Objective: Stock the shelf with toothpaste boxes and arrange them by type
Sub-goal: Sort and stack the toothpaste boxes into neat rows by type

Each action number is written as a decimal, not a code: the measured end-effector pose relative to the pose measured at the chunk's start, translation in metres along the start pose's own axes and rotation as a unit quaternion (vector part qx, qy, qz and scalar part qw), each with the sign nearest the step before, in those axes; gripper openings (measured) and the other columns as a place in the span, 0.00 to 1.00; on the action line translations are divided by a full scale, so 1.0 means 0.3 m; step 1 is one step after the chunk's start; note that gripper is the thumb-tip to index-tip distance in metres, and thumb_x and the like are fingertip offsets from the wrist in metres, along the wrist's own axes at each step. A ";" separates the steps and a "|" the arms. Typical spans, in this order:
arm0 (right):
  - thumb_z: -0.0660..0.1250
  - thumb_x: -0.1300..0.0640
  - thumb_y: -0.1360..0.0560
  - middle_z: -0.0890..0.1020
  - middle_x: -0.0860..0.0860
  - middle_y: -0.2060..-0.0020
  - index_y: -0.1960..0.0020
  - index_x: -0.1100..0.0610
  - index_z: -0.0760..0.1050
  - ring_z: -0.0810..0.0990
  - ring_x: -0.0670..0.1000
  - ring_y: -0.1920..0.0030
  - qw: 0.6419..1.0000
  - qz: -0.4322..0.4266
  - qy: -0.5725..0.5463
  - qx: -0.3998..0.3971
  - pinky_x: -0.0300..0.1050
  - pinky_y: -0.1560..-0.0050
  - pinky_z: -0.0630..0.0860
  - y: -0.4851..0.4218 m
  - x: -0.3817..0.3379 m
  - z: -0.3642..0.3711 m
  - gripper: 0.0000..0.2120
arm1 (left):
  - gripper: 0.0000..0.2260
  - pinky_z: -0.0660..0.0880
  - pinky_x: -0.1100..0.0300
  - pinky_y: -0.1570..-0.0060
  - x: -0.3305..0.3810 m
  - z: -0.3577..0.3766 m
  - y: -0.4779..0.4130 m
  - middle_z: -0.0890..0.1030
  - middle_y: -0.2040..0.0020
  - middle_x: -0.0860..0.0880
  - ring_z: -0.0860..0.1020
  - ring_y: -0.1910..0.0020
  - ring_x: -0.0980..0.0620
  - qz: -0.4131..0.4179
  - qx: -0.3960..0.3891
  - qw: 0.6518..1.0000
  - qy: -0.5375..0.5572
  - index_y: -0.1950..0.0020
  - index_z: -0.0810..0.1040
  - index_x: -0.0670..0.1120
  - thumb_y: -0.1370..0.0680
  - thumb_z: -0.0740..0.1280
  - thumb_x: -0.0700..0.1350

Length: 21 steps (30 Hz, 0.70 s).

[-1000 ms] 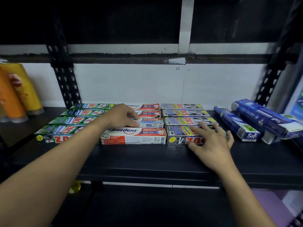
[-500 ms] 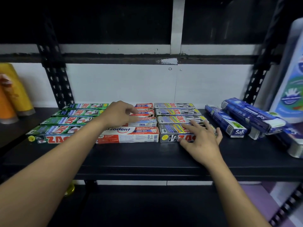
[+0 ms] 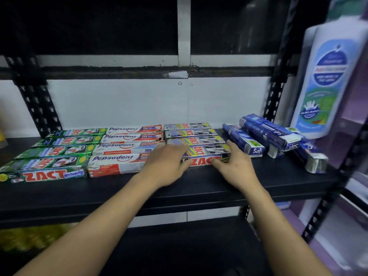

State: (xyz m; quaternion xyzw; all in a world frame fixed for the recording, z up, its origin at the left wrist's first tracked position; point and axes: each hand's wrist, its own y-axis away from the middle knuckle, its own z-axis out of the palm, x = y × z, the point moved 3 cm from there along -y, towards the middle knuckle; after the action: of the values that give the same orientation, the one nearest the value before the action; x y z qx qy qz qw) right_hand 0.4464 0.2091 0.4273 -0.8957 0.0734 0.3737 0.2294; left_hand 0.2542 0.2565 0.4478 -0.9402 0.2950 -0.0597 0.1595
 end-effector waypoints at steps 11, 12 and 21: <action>0.71 0.54 0.25 0.79 0.49 0.38 0.31 0.56 0.71 0.76 0.46 0.44 1.000 0.014 -0.026 -0.008 0.30 0.52 0.64 -0.007 0.007 -0.027 0.24 | 0.21 0.72 0.50 0.38 0.044 0.009 -0.026 0.79 0.37 0.51 0.74 0.39 0.48 -0.025 0.004 0.999 -0.026 0.33 0.73 0.52 0.21 0.60 0.62; 0.70 0.54 0.25 0.79 0.50 0.38 0.30 0.56 0.71 0.76 0.46 0.44 1.000 0.007 -0.023 0.004 0.28 0.51 0.63 -0.010 0.005 -0.045 0.25 | 0.21 0.70 0.50 0.37 0.063 0.011 -0.028 0.78 0.36 0.51 0.74 0.37 0.48 -0.017 0.012 0.999 -0.027 0.33 0.73 0.51 0.21 0.60 0.62; 0.68 0.55 0.30 0.81 0.56 0.47 0.38 0.58 0.77 0.78 0.62 0.46 0.956 -0.058 0.219 0.187 0.52 0.50 0.77 -0.141 0.140 -0.383 0.21 | 0.30 0.52 0.51 0.24 0.197 0.122 -0.138 0.60 0.21 0.51 0.58 0.22 0.49 0.013 0.022 0.998 -0.052 0.21 0.60 0.51 0.19 0.48 0.65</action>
State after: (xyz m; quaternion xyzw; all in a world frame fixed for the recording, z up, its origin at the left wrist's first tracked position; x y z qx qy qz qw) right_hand 0.5620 0.1946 0.4834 -0.8995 0.1381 0.1344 0.3921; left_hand 0.3323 0.2644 0.4281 -0.9344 0.2972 -0.0153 0.1958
